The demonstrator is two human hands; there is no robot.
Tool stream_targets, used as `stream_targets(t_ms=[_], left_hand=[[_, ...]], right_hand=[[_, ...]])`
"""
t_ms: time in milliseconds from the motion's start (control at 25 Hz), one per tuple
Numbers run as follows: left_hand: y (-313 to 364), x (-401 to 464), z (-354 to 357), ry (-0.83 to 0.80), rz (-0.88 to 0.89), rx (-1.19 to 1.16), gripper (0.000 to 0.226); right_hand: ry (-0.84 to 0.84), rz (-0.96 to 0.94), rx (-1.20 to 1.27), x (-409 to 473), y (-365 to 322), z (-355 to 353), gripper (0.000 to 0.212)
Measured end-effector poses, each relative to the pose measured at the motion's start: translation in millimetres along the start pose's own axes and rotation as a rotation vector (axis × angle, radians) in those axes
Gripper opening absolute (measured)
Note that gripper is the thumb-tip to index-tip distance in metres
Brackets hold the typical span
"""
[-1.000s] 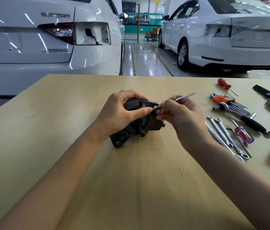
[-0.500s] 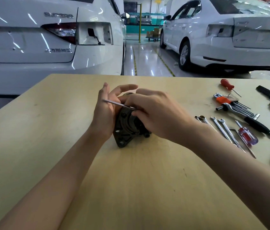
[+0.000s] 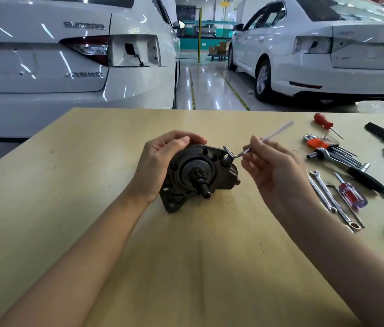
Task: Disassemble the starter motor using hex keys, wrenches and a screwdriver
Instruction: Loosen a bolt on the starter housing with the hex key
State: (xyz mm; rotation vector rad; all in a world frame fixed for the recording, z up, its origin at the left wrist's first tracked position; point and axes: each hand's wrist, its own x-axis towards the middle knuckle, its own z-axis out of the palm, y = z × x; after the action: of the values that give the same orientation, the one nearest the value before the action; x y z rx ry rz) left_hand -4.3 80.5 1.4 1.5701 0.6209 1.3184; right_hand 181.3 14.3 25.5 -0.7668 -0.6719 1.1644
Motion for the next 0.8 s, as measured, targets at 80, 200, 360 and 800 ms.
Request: stream_targets(t_ms=[80, 200, 360, 800], left_hand=[[-0.3, -1.6, 0.0, 0.022, -0.007, -0.021, 0.026], [-2.1, -1.6, -0.2, 0.069, 0.027, 0.024, 0.022], [-2.8, -2.1, -0.1, 0.071, 0.032, 0.022, 0.022], [-3.5, -2.0, 0.9, 0.08, 0.012, -0.02, 0.025]], right_hand=[[0.088, 0.128, 0.092, -1.5, 7.6, -3.2, 0.014], [0.118, 0.184, 0.165, -5.2, 12.8, -5.2, 0.014], [0.083, 0.216, 0.165, -8.5, 18.4, -2.4, 0.008], [0.099, 0.244, 0.174, -8.6, 19.4, 2.1, 0.01]])
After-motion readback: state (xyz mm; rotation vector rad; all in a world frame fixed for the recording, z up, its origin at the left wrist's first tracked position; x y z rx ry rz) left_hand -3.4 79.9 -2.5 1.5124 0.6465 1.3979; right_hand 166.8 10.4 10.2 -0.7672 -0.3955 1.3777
